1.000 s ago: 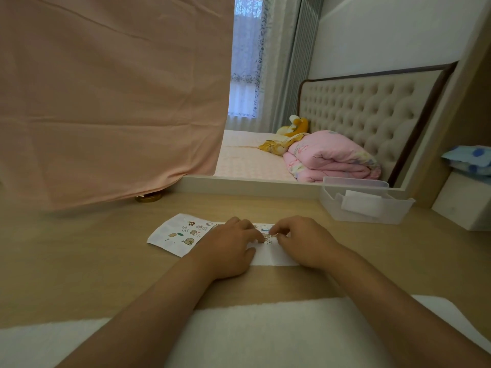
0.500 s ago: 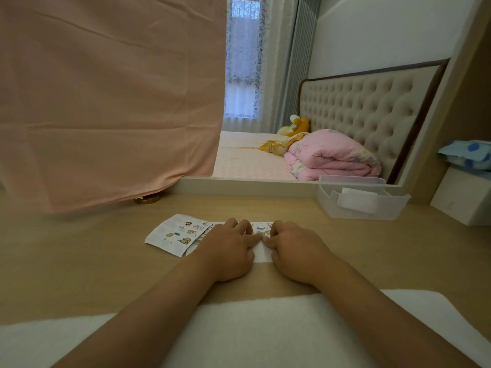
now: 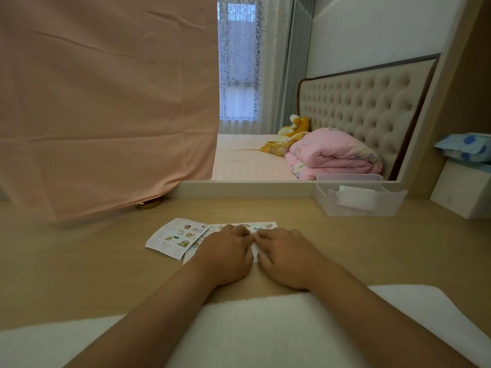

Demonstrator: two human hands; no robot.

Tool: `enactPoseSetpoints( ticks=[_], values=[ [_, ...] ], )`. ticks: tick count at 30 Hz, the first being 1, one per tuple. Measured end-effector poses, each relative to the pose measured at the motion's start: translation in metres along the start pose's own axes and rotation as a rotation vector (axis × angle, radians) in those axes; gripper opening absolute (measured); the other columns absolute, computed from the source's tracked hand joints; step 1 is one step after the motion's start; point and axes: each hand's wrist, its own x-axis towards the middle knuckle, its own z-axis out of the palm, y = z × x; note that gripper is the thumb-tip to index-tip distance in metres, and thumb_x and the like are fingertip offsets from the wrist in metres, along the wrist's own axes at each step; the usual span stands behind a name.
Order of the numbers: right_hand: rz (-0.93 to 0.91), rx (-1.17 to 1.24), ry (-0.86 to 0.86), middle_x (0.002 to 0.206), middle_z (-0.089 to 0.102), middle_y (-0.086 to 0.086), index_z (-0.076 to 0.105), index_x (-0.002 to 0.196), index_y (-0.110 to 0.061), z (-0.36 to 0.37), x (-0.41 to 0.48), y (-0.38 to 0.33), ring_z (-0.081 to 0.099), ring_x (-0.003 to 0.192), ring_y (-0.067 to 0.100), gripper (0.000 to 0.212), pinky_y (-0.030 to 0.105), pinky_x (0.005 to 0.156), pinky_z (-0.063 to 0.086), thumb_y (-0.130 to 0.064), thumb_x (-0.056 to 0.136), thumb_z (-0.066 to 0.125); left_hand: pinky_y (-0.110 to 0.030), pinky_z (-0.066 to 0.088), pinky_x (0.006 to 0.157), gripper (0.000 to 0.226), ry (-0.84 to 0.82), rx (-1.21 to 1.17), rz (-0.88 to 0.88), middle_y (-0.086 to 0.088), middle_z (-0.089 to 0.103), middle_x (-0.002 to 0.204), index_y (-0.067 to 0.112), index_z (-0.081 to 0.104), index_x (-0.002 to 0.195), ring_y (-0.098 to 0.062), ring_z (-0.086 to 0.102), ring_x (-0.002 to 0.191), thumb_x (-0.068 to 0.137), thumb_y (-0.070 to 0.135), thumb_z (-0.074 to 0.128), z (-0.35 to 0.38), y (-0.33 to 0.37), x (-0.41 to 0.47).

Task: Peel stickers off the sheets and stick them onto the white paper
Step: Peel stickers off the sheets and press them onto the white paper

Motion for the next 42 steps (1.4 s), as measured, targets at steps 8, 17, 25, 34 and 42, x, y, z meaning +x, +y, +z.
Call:
enactPoseSetpoints(
  ticks=[8,17,25,34,42],
  values=[
    [0.052,-0.069,-0.002,0.140,0.057,-0.003,0.061,0.128,-0.024,-0.006,-0.005,0.007,0.052,0.126,0.023,0.039,0.041,0.099,0.039,-0.033,0.101,0.033,-0.032,0.039,0.107,0.047,-0.017,-0.070,-0.009,0.009,0.039,0.153,0.026,0.042,0.150,-0.016,0.037,0.136,0.105,0.035,0.034,-0.001,-0.002,-0.002],
    [0.037,0.230,-0.070,0.168,0.013,0.005,0.016,0.160,-0.012,0.003,0.020,-0.006,0.009,0.155,0.015,0.056,0.032,0.125,0.010,-0.033,0.109,0.025,-0.017,0.022,0.110,0.047,0.143,-0.377,-0.070,0.002,0.044,0.149,0.019,0.056,0.137,-0.013,0.033,0.141,0.094,0.037,0.063,0.006,-0.014,0.003],
    [0.002,0.160,-0.219,0.168,-0.012,-0.004,-0.004,0.161,-0.020,0.006,0.018,0.005,-0.010,0.154,0.007,0.062,0.032,0.126,-0.002,-0.042,0.109,0.021,-0.031,-0.002,0.125,0.073,-0.249,-0.126,-0.219,0.007,-0.009,0.168,0.022,-0.002,0.161,-0.007,-0.008,0.153,0.103,0.058,0.025,0.000,-0.033,-0.005],
    [0.122,0.075,-0.175,0.168,-0.012,0.001,-0.004,0.161,-0.015,0.008,0.023,-0.004,-0.011,0.154,0.012,0.072,0.035,0.126,-0.003,-0.046,0.103,0.024,-0.038,-0.003,0.126,0.073,-0.278,-0.072,-0.198,0.002,-0.012,0.168,0.022,-0.002,0.161,-0.012,-0.011,0.154,0.103,0.060,0.021,-0.003,-0.023,-0.003],
    [0.083,0.201,-0.187,0.169,-0.009,-0.003,-0.001,0.162,-0.021,0.010,0.022,0.001,-0.009,0.154,0.008,0.059,0.032,0.126,-0.002,-0.037,0.108,0.018,-0.033,-0.001,0.125,0.058,-0.274,-0.089,-0.159,0.002,-0.006,0.168,0.021,0.001,0.161,-0.013,-0.006,0.155,0.109,0.040,0.019,0.000,-0.024,-0.001]
  ],
)
